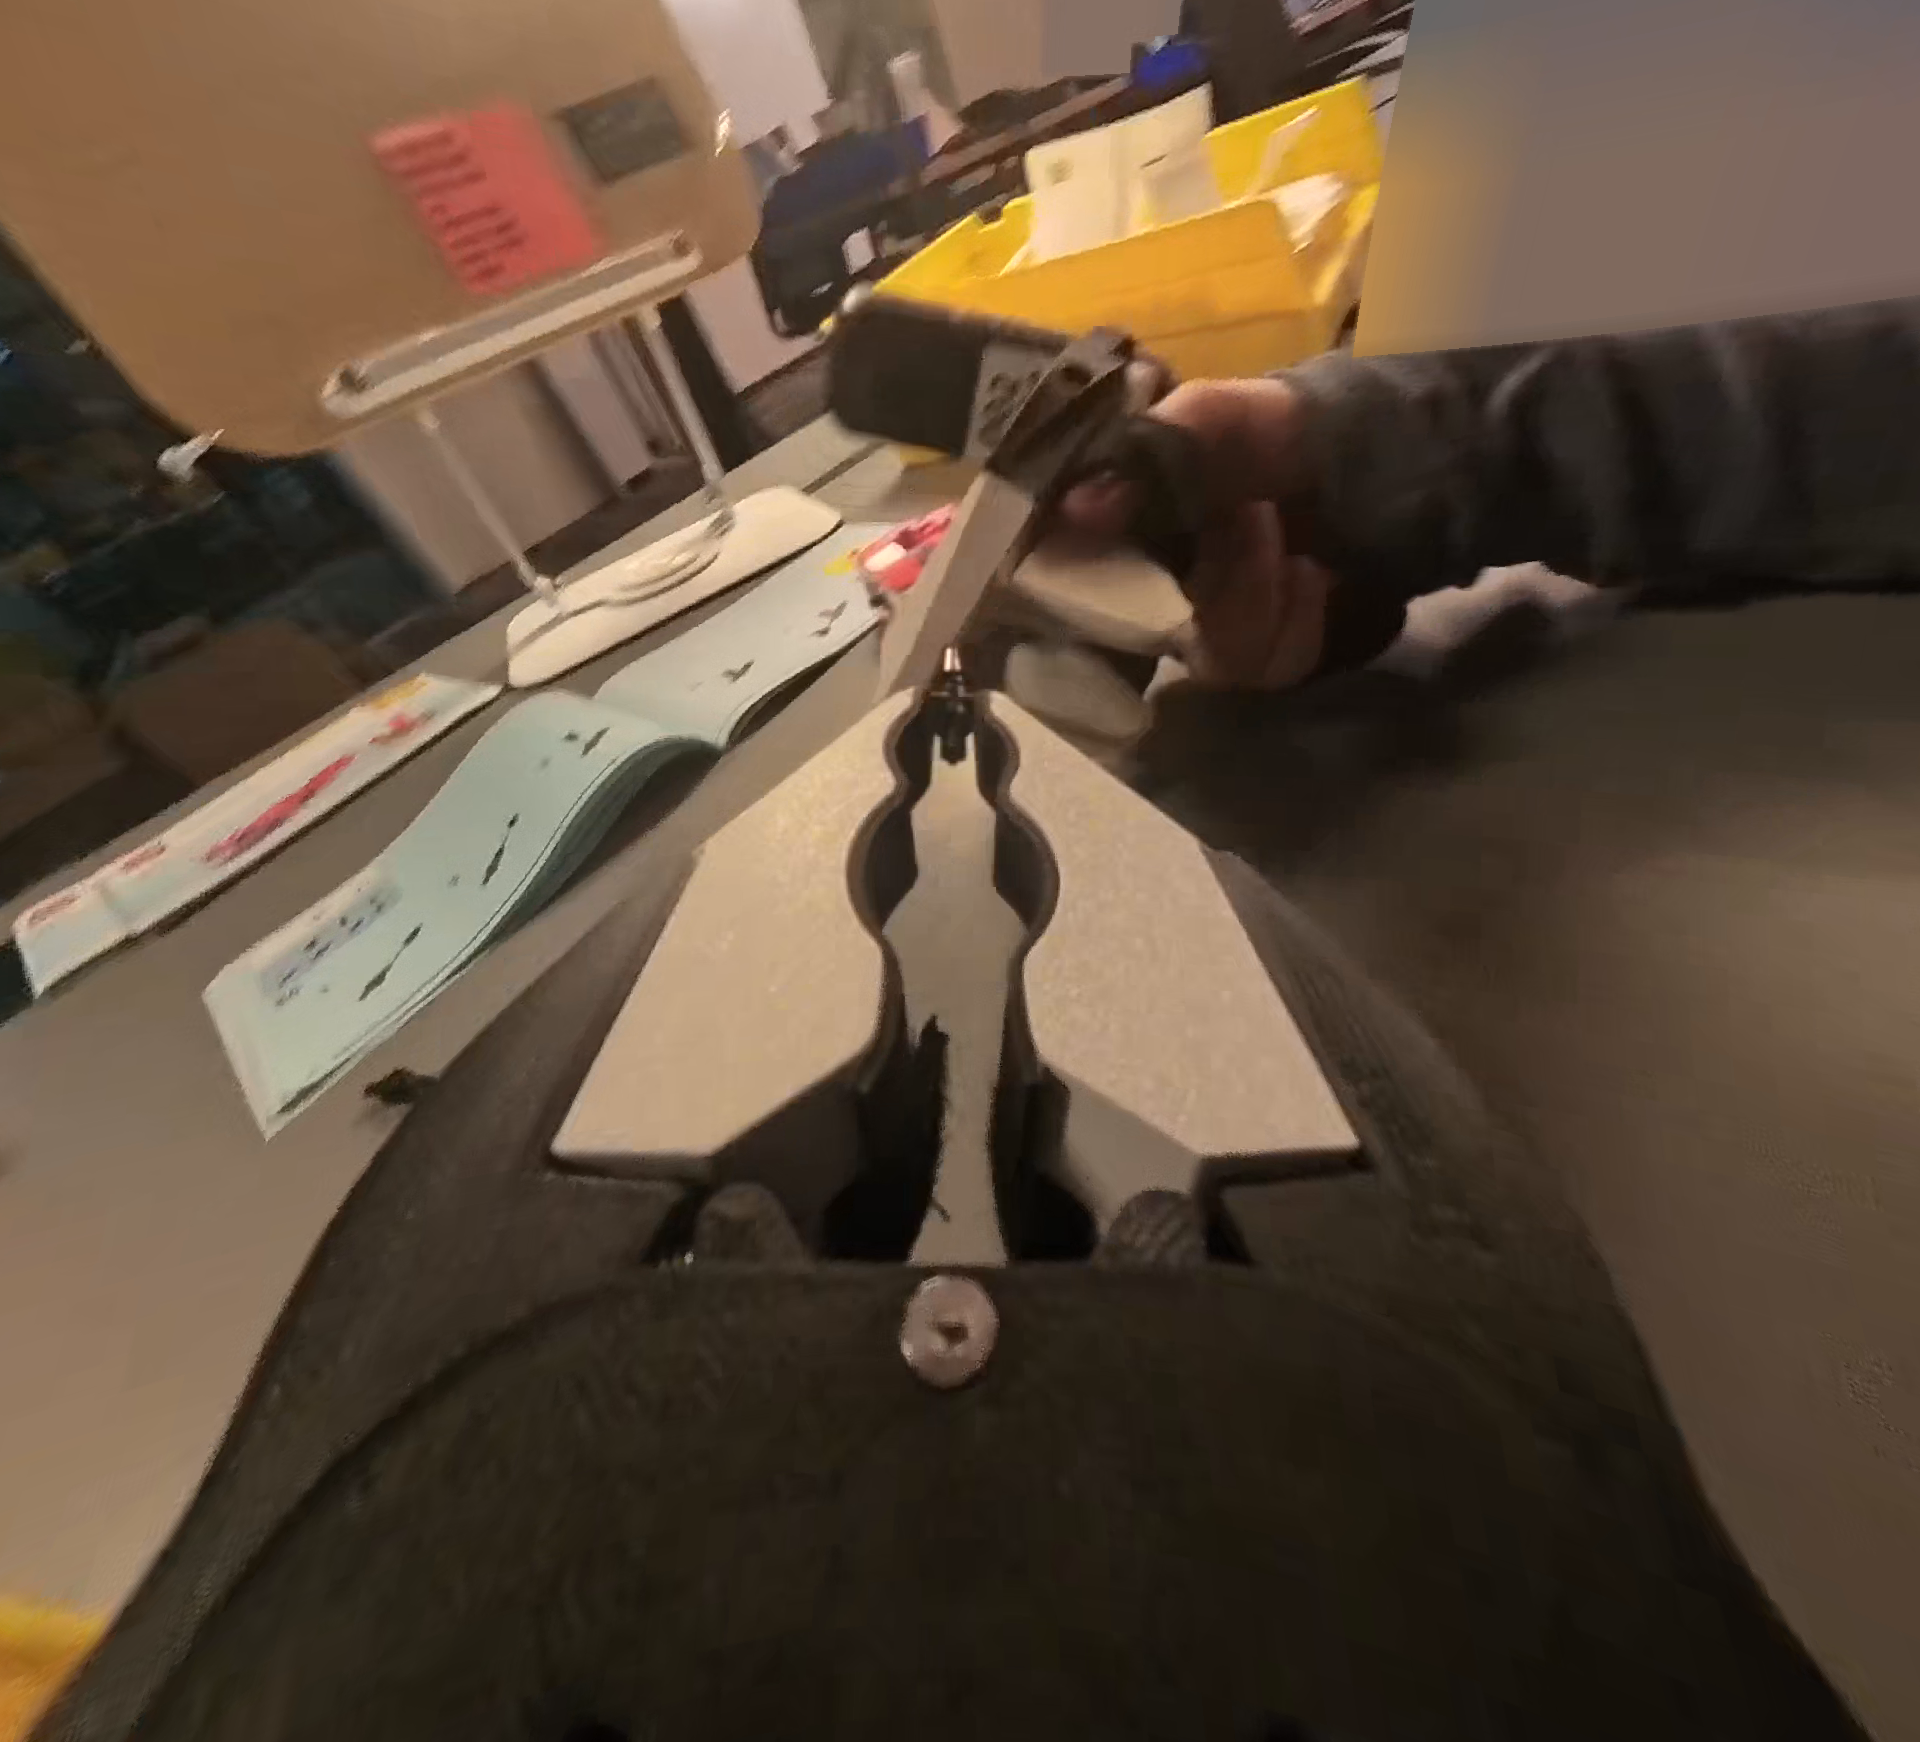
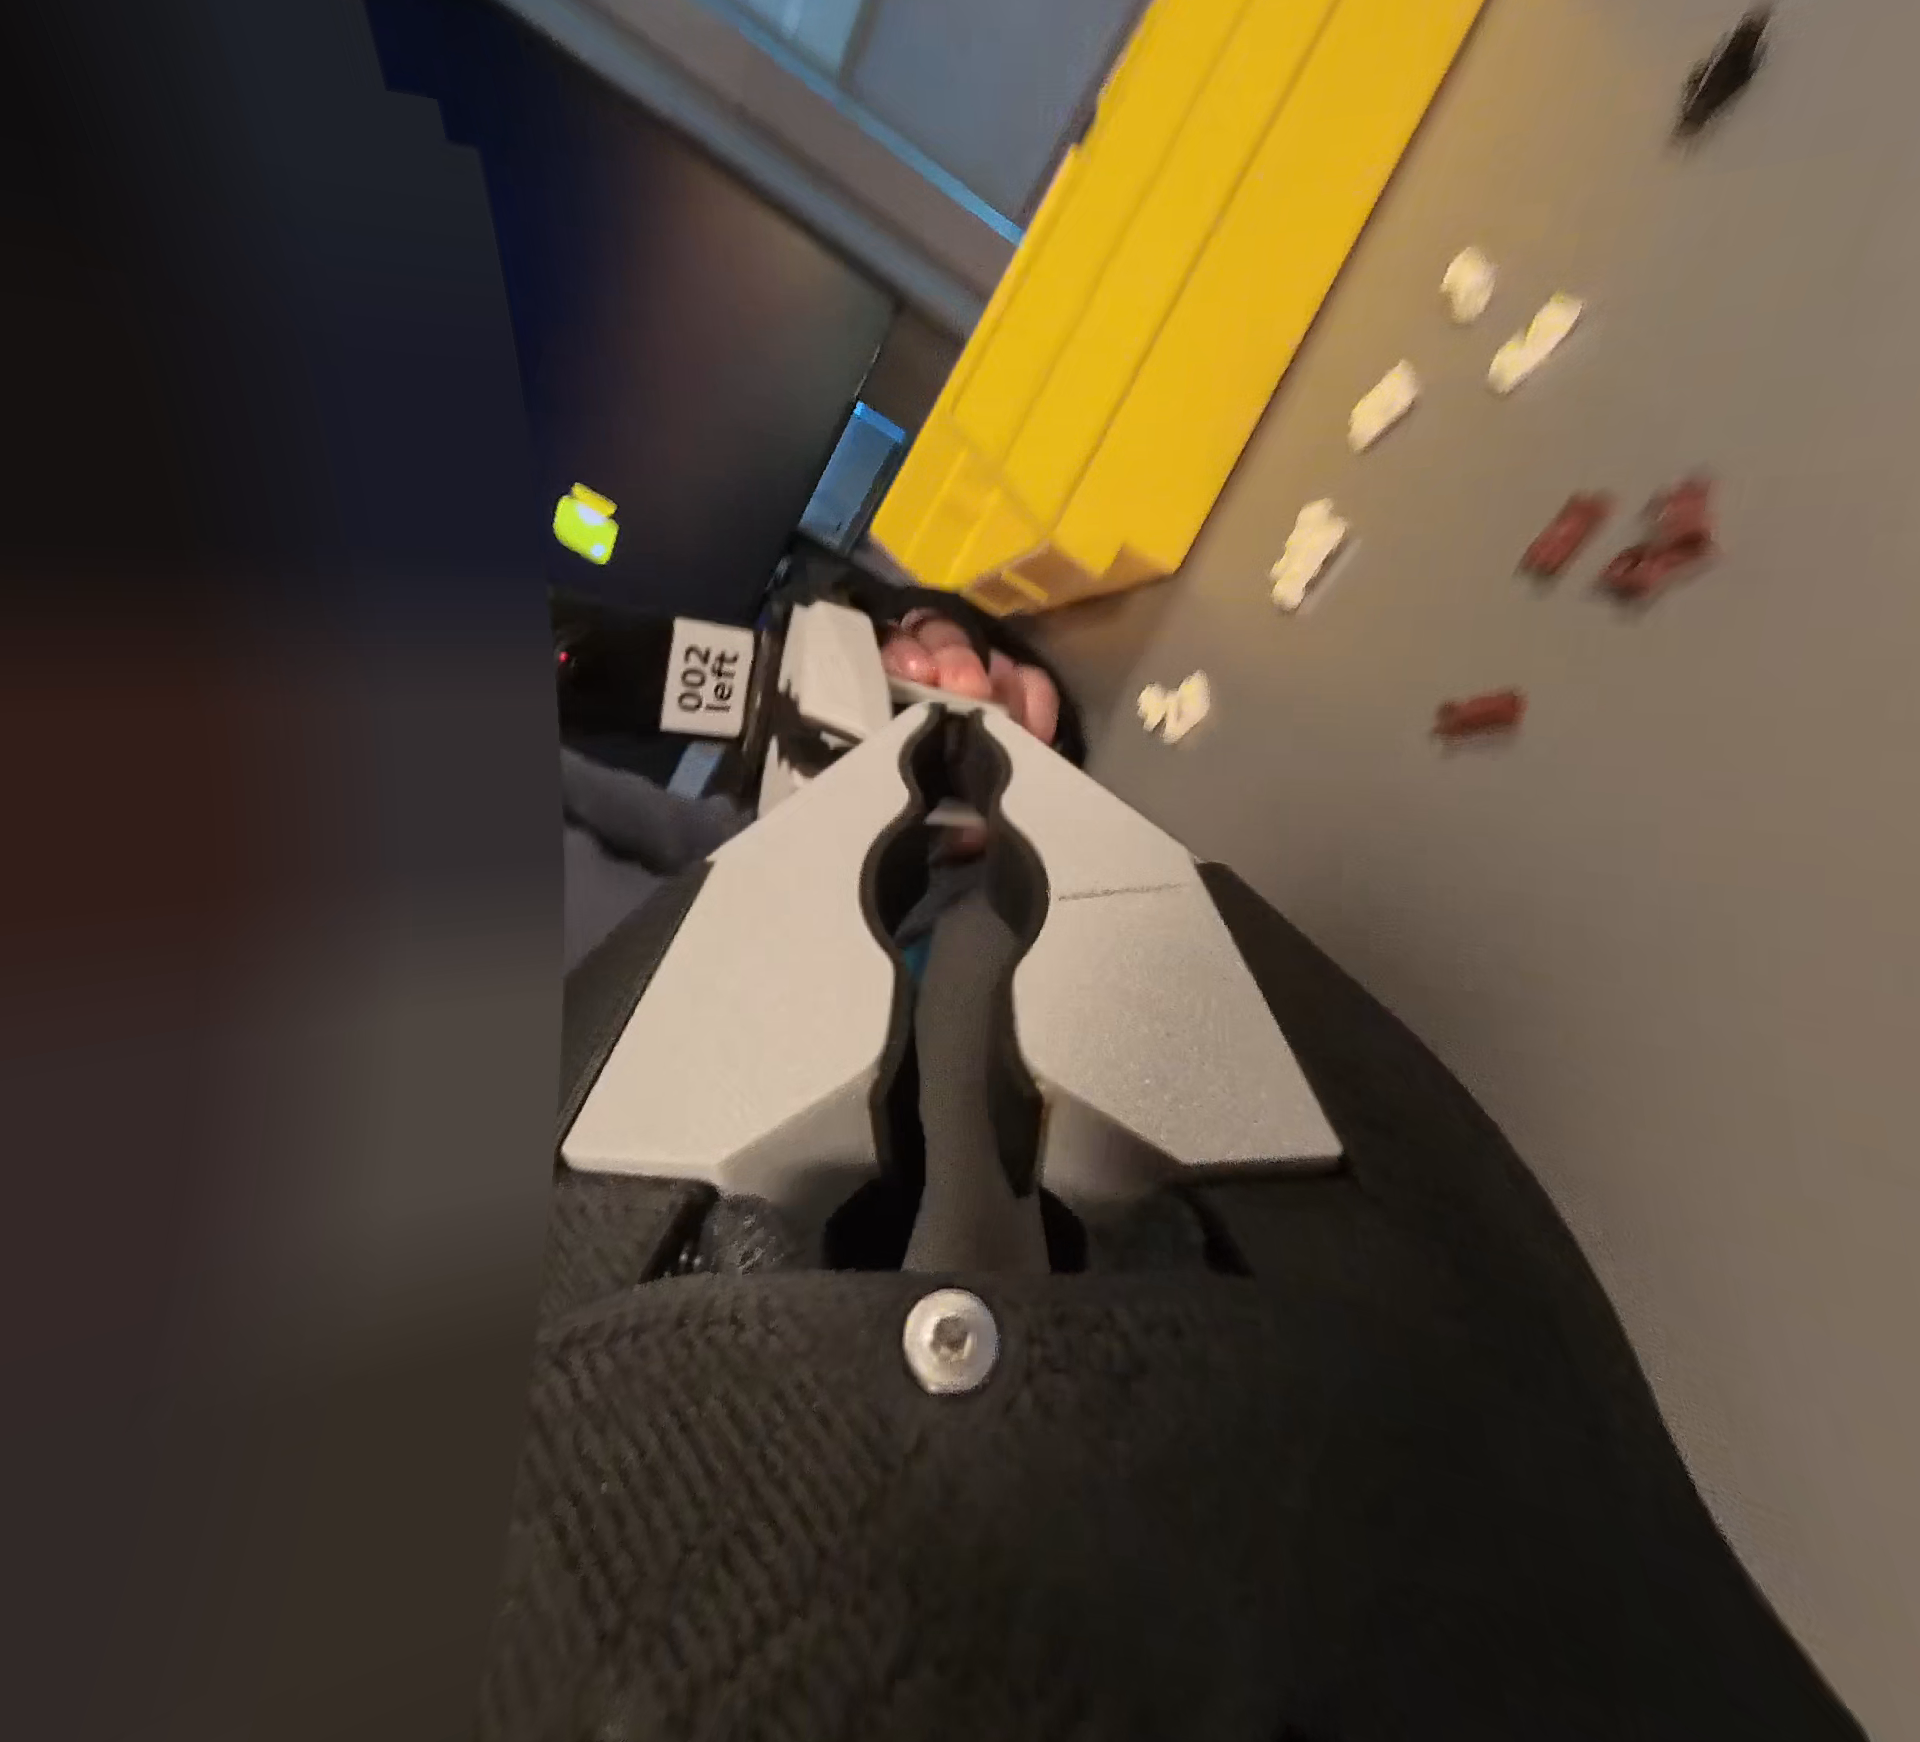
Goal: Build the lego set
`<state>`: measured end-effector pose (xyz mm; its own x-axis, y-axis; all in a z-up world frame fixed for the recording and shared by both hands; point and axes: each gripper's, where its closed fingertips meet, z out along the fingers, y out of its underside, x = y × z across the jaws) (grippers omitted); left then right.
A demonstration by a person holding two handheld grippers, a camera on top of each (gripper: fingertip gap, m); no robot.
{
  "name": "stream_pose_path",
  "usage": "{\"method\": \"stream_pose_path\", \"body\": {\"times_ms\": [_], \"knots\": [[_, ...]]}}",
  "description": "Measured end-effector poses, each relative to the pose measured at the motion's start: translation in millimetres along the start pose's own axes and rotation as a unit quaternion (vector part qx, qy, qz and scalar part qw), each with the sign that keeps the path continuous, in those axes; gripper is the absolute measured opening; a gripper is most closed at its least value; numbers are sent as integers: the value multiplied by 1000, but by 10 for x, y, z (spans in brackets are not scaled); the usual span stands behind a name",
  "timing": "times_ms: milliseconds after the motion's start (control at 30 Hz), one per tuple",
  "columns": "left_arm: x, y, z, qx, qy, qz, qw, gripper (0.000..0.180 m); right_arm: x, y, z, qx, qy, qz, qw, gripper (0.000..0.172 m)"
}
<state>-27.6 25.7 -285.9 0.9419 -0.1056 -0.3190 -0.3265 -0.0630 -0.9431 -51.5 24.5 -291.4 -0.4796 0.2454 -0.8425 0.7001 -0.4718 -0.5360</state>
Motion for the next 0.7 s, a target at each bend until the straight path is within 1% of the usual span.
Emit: {"method": "stream_pose_path", "body": {"times_ms": [67, 167, 300, 367, 467, 567, 600, 633, 700], "knots": [[-56, 48, 37, -16, -14, -10, 1000, 7, 6, -173, -42, 51, 23, -65, 996, 8], [-75, 50, 40, -16, -20, -11, 1000, 7, -11, -295, -71, 88, 60, -174, 979, 8], [-106, 28, 20, -5, -20, -24, 999, 7, -102, -305, -63, 107, 65, -256, 958, 9], [-125, 16, 8, 2, -20, -34, 999, 7, -149, -341, -107, 135, 85, -301, 940, 12], [-135, 0, -6, 9, -19, -40, 999, 7, -287, -386, -232, 189, 138, -384, 893, 15], [-123, -9, -8, 12, -16, -38, 999, 7, -483, -334, -421, 228, 231, -475, 818, 16], [-117, -10, -7, 12, -14, -36, 999, 7, -595, -266, -481, 236, 255, -495, 796, 16], [-111, -13, -6, 13, -13, -36, 999, 7, -720, -164, -535, 242, 273, -508, 780, 16], [-98, -25, -6, 17, -8, -37, 999, 7, -943, 132, -628, 243, 299, -523, 760, 15]]}}
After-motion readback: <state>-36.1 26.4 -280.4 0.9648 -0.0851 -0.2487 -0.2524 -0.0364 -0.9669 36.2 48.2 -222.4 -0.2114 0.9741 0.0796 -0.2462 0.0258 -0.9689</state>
